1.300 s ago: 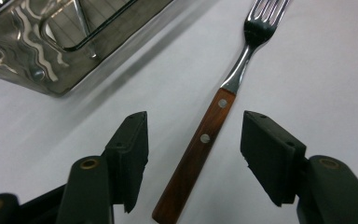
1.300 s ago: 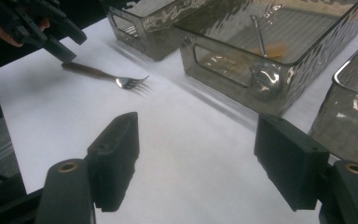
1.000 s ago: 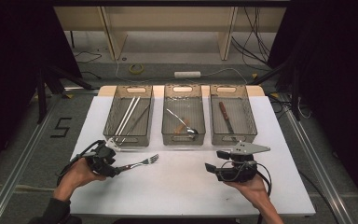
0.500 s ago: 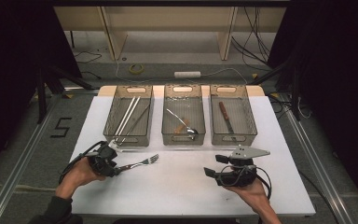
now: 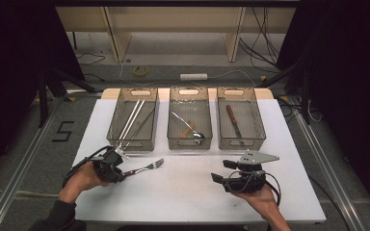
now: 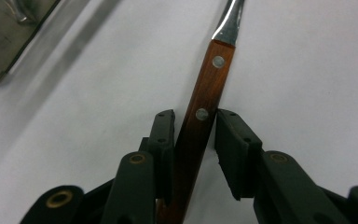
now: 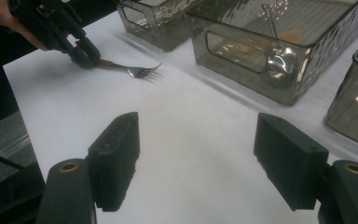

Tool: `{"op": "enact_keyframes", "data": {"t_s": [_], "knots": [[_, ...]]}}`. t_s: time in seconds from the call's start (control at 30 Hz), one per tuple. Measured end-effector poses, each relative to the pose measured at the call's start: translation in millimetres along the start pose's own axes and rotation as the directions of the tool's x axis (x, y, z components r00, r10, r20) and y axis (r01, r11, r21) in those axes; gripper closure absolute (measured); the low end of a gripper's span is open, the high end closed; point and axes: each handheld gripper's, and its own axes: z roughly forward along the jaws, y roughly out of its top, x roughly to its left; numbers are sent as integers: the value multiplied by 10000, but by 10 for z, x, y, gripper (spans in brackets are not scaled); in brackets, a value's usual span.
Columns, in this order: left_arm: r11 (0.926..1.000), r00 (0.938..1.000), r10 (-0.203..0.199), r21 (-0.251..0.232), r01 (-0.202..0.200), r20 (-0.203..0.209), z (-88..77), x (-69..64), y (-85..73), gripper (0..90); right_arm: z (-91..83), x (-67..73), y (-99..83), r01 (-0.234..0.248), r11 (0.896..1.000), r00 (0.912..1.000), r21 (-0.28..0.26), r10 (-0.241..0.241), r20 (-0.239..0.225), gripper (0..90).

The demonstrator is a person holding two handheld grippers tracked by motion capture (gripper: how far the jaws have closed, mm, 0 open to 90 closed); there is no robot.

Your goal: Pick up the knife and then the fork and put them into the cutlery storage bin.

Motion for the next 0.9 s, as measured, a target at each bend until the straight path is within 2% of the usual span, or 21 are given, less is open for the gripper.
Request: {"op": "enact_keyframes", "data": {"t_s": [0.27, 0.43, 0.5, 0.57, 0.63, 0.67, 0.73, 0.77, 0.87, 0.9], "knots": [[9972, 9972, 747, -16, -747, -5, -5, -33, -1, 746, 1, 0, 1, 27, 10000, 10000, -1, -27, -16, 326], [9961, 9960, 885, -27, -886, -107, -7, -51, -1, 751, -1, 7, 4, 35, 10000, 10000, 35, -35, -42, 328], [9962, 9961, 871, -77, -872, -117, -11, -48, -10, 752, 2, 7, 7, 71, 10000, 10000, -3, -71, -62, 329], [9979, 9980, 632, -164, -632, -39, -14, -36, -16, 753, 4, 7, 7, 73, 10000, 9999, -7, -73, -81, 331], [9987, 9987, 483, -191, -480, 163, -21, -31, -12, 753, 5, 15, 6, 83, 10000, 9999, 0, -83, -75, 330], [9992, 9990, 287, -283, -278, 336, -23, -41, -10, 753, 3, 22, 12, 96, 10000, 9999, -24, -96, -99, 331], [9991, 9981, 306, -312, -290, 532, -61, -66, 9, 753, 2, 33, 17, 106, 9999, 9999, -45, -107, -133, 332], [9990, 9985, 154, -431, -132, 527, -83, -78, 25, 754, 4, 38, 17, 162, 9999, 9997, -56, -163, -158, 332], [9977, 9975, 31, -677, 17, 702, -162, -121, 70, 754, 7, 55, 24, 238, 9997, 9995, -17, -238, -201, 332], [9976, 9968, 134, -693, -80, 785, -184, -147, 89, 754, 10, 65, 27, 269, 9996, 9994, -22, -269, -232, 332]]}}
